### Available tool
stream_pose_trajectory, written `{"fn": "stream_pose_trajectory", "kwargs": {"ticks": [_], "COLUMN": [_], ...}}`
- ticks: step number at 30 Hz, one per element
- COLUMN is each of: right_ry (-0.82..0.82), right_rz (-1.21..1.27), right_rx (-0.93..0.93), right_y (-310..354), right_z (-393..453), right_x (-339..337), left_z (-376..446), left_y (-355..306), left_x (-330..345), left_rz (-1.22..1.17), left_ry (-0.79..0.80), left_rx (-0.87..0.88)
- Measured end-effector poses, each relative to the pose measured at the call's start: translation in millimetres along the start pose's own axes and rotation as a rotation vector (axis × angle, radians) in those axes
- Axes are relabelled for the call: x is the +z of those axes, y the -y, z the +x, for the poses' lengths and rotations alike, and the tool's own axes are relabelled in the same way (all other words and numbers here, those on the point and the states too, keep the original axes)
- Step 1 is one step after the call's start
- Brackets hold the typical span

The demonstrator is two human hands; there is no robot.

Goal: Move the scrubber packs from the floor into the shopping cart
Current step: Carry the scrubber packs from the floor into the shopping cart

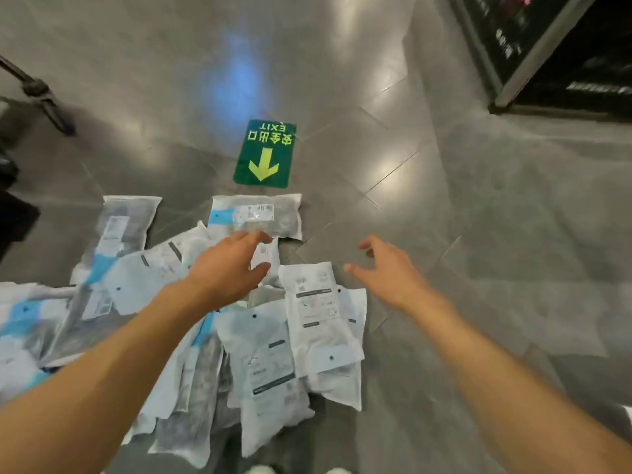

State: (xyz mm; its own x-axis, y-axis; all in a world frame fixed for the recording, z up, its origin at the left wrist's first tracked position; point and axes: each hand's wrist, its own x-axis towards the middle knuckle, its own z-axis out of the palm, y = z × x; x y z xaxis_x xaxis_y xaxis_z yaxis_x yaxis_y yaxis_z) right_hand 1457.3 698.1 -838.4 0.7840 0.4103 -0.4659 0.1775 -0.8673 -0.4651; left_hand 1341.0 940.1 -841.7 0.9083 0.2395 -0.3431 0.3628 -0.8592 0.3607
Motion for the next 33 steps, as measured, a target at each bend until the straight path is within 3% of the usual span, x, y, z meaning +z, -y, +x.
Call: {"fn": "stream_pose_trajectory", "kwargs": {"ticks": [6,11,16,21,27,33], "right_ry": [-0.027,0.029,0.100,0.114,0.120,0.064], "right_rz": [-0.027,0.095,0.393,0.523,0.740,0.792], "right_rx": [0.027,0.117,0.214,0.301,0.314,0.250], "right_y": [-58.6,-74.8,-73.2,-80.2,-85.7,-88.8], "right_z": [71.0,100.8,113.0,119.2,117.1,92.0], "right_x": [90.6,138.3,169.5,183.4,184.0,145.1], "left_z": [47.3,63.5,66.1,62.3,60.7,50.7], "left_y": [62.0,84.4,83.3,77.2,72.1,70.8], "left_x": [111.0,152.0,163.8,166.4,172.0,147.2], "left_rz": [0.055,0.022,0.103,0.123,-0.052,-0.209], "left_ry": [0.146,0.327,0.422,0.533,0.606,0.574], "left_rx": [-0.034,-0.066,-0.108,-0.151,-0.094,-0.035]}}
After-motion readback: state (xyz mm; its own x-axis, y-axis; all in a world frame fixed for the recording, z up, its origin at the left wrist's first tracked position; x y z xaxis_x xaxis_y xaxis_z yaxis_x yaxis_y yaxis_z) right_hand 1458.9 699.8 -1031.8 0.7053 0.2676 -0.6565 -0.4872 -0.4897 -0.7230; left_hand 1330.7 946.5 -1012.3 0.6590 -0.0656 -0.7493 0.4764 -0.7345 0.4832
